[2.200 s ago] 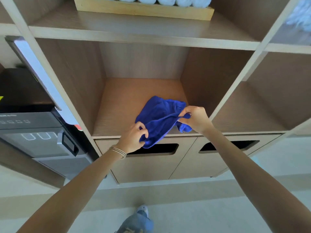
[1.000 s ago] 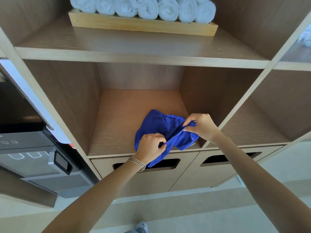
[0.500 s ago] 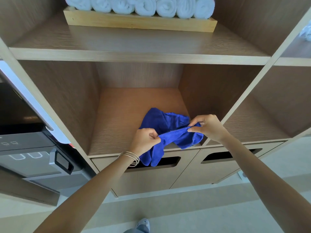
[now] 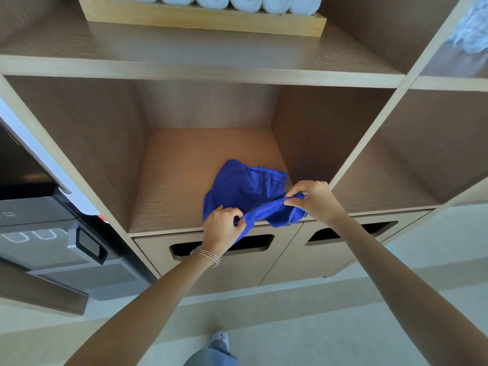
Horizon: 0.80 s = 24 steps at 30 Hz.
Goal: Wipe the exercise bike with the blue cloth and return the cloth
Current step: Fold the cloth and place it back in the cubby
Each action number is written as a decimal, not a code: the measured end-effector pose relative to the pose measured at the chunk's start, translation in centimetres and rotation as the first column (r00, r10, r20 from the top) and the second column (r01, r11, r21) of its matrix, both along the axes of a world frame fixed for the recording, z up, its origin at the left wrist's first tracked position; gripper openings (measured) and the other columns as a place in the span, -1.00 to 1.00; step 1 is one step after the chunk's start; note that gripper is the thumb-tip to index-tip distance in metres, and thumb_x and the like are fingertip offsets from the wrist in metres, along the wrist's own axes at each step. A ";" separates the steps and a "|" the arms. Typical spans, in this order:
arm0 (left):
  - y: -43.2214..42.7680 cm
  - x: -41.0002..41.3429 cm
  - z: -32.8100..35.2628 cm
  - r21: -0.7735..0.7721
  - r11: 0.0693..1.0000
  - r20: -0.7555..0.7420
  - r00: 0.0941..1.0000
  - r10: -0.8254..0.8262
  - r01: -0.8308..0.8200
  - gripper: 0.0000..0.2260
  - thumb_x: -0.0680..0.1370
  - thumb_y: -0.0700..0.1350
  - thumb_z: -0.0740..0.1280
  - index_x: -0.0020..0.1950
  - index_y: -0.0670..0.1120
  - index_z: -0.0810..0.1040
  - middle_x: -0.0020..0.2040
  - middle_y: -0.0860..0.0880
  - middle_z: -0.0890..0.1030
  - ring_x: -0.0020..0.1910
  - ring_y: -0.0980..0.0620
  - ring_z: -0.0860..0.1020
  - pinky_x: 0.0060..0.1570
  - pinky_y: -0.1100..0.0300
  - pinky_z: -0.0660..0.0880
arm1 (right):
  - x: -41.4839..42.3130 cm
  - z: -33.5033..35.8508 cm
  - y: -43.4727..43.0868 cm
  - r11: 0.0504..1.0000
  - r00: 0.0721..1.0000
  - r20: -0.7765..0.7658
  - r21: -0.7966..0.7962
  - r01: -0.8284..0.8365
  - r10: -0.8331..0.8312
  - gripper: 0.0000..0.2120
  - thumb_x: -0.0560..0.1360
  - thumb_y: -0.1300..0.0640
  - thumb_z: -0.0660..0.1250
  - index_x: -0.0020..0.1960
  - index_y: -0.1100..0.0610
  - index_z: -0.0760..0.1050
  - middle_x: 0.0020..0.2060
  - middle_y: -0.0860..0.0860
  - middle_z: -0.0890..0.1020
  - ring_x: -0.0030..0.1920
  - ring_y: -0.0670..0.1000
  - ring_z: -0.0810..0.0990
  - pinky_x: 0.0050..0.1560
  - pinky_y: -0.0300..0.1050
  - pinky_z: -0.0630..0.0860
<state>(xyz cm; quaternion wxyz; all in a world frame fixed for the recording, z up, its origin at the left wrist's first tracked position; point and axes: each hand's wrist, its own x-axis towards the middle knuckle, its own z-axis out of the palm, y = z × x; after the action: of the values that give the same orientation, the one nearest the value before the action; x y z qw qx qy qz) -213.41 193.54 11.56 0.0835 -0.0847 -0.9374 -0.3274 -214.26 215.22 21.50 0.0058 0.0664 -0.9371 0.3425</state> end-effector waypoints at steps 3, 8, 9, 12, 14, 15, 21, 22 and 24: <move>-0.6 0.0 0.9 0.044 0.999 -0.015 0.999 -0.028 0.029 -0.96 0.43 -0.19 0.36 -0.22 -0.10 0.55 -0.35 0.01 0.62 -0.31 -0.01 0.56 -0.29 0.15 0.43 | 0.1 -0.2 0.7 0.998 0.999 -0.042 0.056 0.025 -0.023 -0.96 0.37 0.27 0.46 -0.19 0.22 0.64 -0.17 0.06 0.67 -0.14 0.02 0.59 -0.14 -0.48 0.38; -2.2 -0.7 3.0 0.284 0.953 0.142 0.978 -0.153 0.107 -0.86 0.49 -0.25 0.28 -0.22 -0.04 0.42 -0.42 0.12 0.50 -0.40 0.20 0.46 -0.31 0.29 0.37 | 0.3 -0.4 1.6 0.992 0.990 -0.131 0.116 0.058 -0.042 -0.97 0.39 0.21 0.43 -0.21 0.11 0.61 -0.21 -0.10 0.63 -0.12 -0.01 0.60 -0.08 -0.17 0.47; -2.5 -0.8 3.7 0.310 0.943 0.169 0.970 -0.177 0.118 -0.85 0.50 -0.27 0.25 -0.20 -0.05 0.40 -0.44 0.10 0.46 -0.44 0.18 0.40 -0.34 0.29 0.32 | 0.3 -0.4 1.6 0.991 0.993 -0.109 0.122 0.056 -0.043 -0.97 0.39 0.20 0.43 -0.20 0.09 0.61 -0.21 -0.11 0.63 -0.11 -0.01 0.59 -0.03 -0.08 0.50; -3.1 -0.7 5.7 0.336 0.931 0.190 0.958 -0.217 0.144 -0.87 0.56 -0.27 0.19 -0.16 -0.09 0.36 -0.47 0.04 0.36 -0.49 0.14 0.28 -0.38 0.28 0.21 | 0.6 0.0 1.5 0.999 0.999 -0.001 0.015 0.043 -0.043 -0.94 0.42 0.21 0.41 -0.19 0.07 0.59 -0.26 -0.11 0.61 -0.14 -0.02 0.56 0.00 -0.12 0.51; -3.4 -0.1 6.8 0.328 0.926 0.172 0.953 -0.251 0.184 -0.89 0.59 -0.17 0.24 -0.13 -0.10 0.36 -0.45 0.04 0.36 -0.49 0.15 0.29 -0.38 0.31 0.24 | 1.1 0.5 1.3 0.994 0.998 0.046 -0.103 0.042 -0.037 -0.89 0.44 0.25 0.38 -0.19 0.05 0.55 -0.26 -0.10 0.59 -0.15 -0.04 0.52 -0.10 -0.36 0.43; -3.6 0.4 7.3 0.308 0.925 0.177 0.942 -0.285 0.222 -0.89 0.58 -0.12 0.28 -0.10 -0.10 0.37 -0.44 0.06 0.37 -0.48 0.16 0.30 -0.37 0.33 0.26 | 1.5 0.7 1.2 0.989 0.998 0.055 -0.147 0.032 -0.024 -0.88 0.45 0.26 0.37 -0.19 0.07 0.53 -0.25 -0.07 0.58 -0.16 -0.05 0.51 -0.16 -0.42 0.39; -4.9 4.4 8.9 0.042 0.920 0.320 0.867 -0.382 0.390 -0.73 0.34 -0.03 0.51 -0.10 0.04 0.46 -0.22 0.10 0.51 -0.24 0.10 0.45 -0.20 0.22 0.35 | 5.5 2.4 1.6 0.986 0.995 -0.008 -0.129 -0.104 0.104 -0.88 0.49 0.30 0.30 -0.15 0.10 0.48 -0.27 -0.13 0.54 -0.26 -0.31 0.49 -0.25 -0.55 0.33; -5.2 5.1 9.2 -0.020 0.922 0.321 0.876 -0.361 0.387 -0.78 0.35 -0.05 0.49 -0.16 0.01 0.46 -0.28 0.09 0.48 -0.29 0.09 0.42 -0.25 0.21 0.32 | 6.4 2.7 1.9 0.985 0.988 -0.022 -0.080 -0.151 0.150 -0.87 0.49 0.31 0.30 -0.16 0.10 0.48 -0.28 -0.14 0.54 -0.27 -0.34 0.48 -0.24 -0.55 0.32; -5.9 6.7 9.6 -0.099 0.926 0.326 0.892 -0.314 0.363 -0.83 0.36 -0.07 0.46 -0.23 -0.04 0.48 -0.36 0.07 0.43 -0.37 0.10 0.35 -0.30 0.22 0.27 | 8.0 3.0 2.7 0.974 0.974 -0.021 -0.005 -0.225 0.225 -0.88 0.47 0.31 0.32 -0.17 0.11 0.51 -0.32 -0.13 0.53 -0.30 -0.30 0.49 -0.27 -0.52 0.33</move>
<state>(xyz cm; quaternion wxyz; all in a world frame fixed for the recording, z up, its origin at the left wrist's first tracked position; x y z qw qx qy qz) -206.70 187.60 21.20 -0.1273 -0.2021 -0.9325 -0.2708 -206.22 217.87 24.55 -0.0230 0.1754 -0.9223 0.3436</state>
